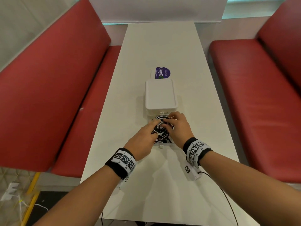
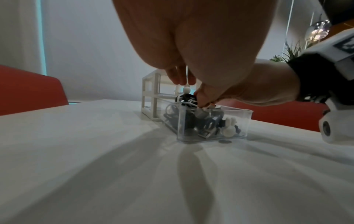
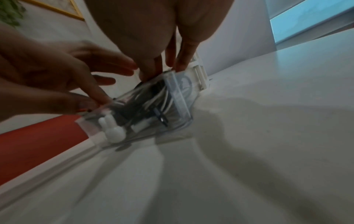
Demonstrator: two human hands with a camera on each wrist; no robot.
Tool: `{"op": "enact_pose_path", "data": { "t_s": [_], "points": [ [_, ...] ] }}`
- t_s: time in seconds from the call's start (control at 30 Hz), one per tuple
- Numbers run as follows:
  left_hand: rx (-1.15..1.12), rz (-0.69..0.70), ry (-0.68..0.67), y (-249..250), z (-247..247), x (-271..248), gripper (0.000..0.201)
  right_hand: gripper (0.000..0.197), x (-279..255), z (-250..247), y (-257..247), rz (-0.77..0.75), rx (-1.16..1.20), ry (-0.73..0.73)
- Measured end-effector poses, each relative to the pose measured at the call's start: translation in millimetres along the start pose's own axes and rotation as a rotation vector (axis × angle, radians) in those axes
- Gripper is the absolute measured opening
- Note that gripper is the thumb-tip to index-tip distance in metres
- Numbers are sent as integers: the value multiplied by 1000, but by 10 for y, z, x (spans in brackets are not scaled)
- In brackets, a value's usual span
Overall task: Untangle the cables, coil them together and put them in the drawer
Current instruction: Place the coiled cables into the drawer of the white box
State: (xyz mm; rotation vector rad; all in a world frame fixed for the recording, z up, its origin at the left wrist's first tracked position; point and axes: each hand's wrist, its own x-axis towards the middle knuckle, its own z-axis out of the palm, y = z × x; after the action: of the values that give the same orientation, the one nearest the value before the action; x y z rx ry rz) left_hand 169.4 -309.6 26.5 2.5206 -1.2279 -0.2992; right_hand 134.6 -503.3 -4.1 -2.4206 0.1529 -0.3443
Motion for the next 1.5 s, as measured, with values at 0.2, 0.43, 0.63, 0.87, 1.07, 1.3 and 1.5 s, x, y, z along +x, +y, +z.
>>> {"op": "enact_pose_path", "data": {
  "t_s": [0.2,0.43,0.63,0.87,1.07,1.3,1.5],
  "points": [
    [26,-61,-177,28,-28,3,52,14,118,82,51,-238,-276,-7],
    [83,-78,-85,214,119,117,71,25,160,83,-37,-304,-487,-235],
    [224,-189,-170,400,387,111,91,27,112,-138,-47,-213,-394,-275],
    [335,-143,-206,272,498,169,73,22,297,-542,-116,-259,-270,-113],
    [342,-134,-173,232,546,195,67,53,634,-611,-92,-30,-146,-179],
    [359,-115,-143,85,419,388,70,44,544,-559,-111,-17,-226,-247],
    [322,-64,54,123,382,345,64,48,480,-558,-135,-18,-214,-257]
  ]
}}
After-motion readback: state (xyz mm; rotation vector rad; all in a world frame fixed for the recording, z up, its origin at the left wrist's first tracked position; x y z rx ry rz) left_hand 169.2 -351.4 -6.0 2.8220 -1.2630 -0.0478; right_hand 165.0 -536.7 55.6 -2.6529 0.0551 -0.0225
